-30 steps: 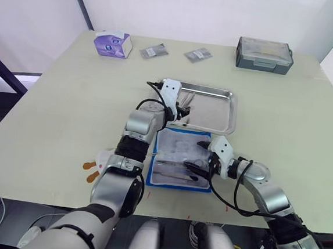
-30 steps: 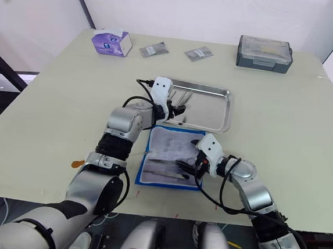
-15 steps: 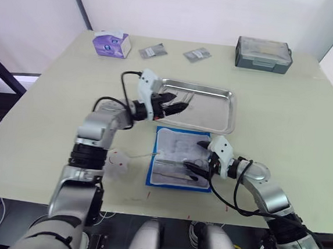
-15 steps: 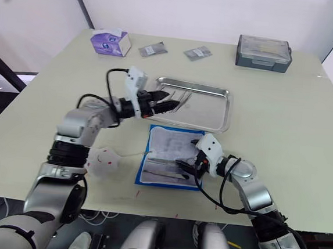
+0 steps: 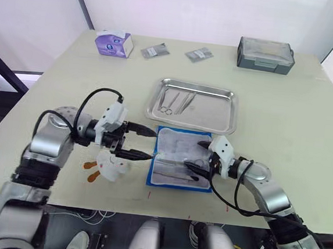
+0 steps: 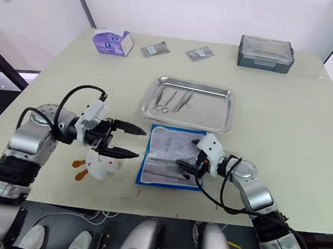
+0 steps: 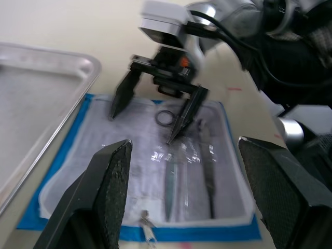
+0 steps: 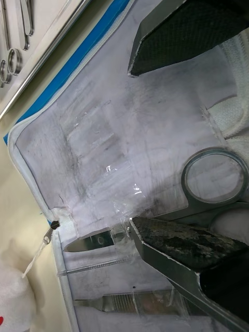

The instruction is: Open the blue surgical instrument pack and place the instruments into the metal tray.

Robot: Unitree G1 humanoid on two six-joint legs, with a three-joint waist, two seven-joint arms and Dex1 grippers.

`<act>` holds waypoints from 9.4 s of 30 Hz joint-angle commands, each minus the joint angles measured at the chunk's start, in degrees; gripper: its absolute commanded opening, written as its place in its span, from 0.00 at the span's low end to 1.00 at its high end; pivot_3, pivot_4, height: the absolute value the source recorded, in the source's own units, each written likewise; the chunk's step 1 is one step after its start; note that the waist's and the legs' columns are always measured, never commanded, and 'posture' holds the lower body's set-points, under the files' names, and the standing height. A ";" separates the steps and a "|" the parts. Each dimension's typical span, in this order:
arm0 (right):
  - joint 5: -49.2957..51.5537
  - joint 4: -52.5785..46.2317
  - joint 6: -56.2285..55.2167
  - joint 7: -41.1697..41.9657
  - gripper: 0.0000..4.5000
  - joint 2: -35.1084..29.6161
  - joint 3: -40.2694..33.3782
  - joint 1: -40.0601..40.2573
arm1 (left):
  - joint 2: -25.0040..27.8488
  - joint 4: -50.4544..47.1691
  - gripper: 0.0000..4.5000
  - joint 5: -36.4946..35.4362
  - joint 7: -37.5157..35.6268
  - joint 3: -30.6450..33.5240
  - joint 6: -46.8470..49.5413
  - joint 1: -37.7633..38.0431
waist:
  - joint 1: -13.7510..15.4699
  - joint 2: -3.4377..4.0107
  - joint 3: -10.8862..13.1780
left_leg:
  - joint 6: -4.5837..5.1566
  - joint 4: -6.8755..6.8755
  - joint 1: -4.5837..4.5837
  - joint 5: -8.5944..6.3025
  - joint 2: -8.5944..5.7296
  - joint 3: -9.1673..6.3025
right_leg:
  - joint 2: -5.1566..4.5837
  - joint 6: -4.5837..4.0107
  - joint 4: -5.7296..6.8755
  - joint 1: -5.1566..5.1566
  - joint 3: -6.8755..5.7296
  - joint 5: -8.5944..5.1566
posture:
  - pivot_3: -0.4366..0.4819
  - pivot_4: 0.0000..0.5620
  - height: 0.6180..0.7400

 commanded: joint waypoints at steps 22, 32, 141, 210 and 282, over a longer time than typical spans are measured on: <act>2.66 -9.71 2.85 1.22 1.00 -4.30 -4.46 6.16 | -0.06 5.87 0.98 -4.57 -2.95 -8.18 -12.27 -4.66 | 0.33 0.11 1.21 | 0.02 0.06 -0.25 0.00 -0.13 -0.12 | 0.04 0.01 -0.01 -0.08 -0.16 0.00 | 0.48 0.27 0.98; 8.81 -19.10 4.77 4.26 1.00 -6.64 -8.30 5.06 | -0.58 7.60 0.98 -6.02 -2.95 -12.14 -16.30 -5.42 | -0.28 0.12 1.64 | 0.00 0.26 -1.11 0.03 -0.12 -0.11 | 0.11 -0.02 0.44 -1.05 -0.10 -0.01 | 0.48 0.27 0.98; -9.07 -20.28 23.25 11.68 0.01 -13.55 16.42 -19.01 | -11.81 33.13 1.00 -1.36 -2.95 -26.29 -33.40 -5.67 | -0.45 0.68 1.51 | 0.02 0.98 -1.04 0.02 -0.14 -0.08 | 0.17 -0.02 0.94 -0.97 -0.04 -0.02 | 0.48 0.27 0.98; -5.52 -34.25 42.01 16.54 0.01 -21.91 15.56 -29.15 | -12.95 35.48 1.00 1.11 -2.95 -27.42 -33.49 -6.38 | -0.23 0.91 1.36 | 0.03 1.01 -1.09 0.02 -0.24 -0.16 | 0.06 -0.01 0.92 -0.95 -0.10 -0.02 | 0.48 0.27 0.98; -2.23 0.19 38.08 -27.13 0.01 7.62 -10.72 -29.62 | -15.73 35.86 1.00 2.82 -2.95 -23.98 -33.04 -5.60 | -0.47 1.52 0.87 | 0.04 0.99 -1.03 0.03 -0.33 -0.15 | 0.05 0.00 1.00 -0.92 -0.03 -0.02 | 0.48 0.27 0.98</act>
